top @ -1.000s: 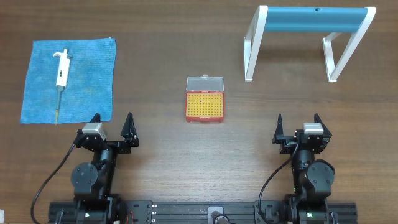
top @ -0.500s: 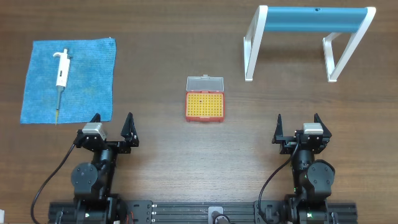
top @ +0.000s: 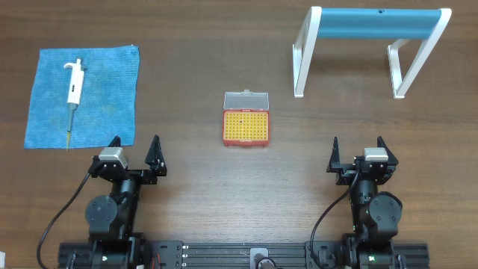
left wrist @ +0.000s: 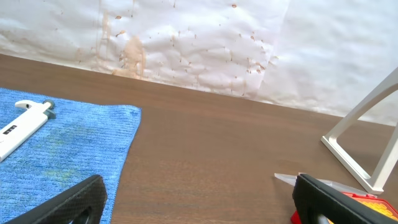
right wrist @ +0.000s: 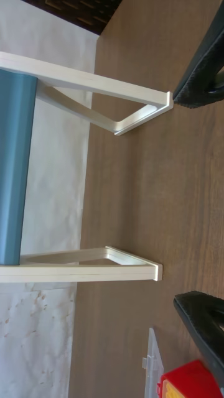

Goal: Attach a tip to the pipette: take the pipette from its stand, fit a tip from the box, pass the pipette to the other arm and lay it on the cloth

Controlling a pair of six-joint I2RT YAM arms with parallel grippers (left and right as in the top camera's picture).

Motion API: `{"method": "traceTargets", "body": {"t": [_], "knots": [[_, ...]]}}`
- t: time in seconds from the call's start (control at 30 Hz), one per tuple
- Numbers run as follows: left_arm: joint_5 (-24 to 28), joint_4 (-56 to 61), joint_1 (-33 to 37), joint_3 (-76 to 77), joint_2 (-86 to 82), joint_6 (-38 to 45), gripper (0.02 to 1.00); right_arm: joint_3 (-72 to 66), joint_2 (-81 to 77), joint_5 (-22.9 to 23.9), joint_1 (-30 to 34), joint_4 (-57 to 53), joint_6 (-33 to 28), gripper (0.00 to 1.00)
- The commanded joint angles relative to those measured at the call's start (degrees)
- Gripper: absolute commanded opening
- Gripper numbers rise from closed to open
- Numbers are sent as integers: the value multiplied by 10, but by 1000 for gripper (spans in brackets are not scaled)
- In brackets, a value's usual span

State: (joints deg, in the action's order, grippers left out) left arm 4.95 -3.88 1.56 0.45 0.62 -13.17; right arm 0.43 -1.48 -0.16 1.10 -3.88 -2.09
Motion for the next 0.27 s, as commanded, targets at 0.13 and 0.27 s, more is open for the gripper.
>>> {"method": "traceTargets", "body": {"t": [0.13,0.27], "knots": [[0,-4,-1,-1,-4,1,965,-2,7,-7,3,-3,-8,952],[0,-4,-1,-1,-4,1,965,-2,7,-7,3,-3,-8,952]]}}
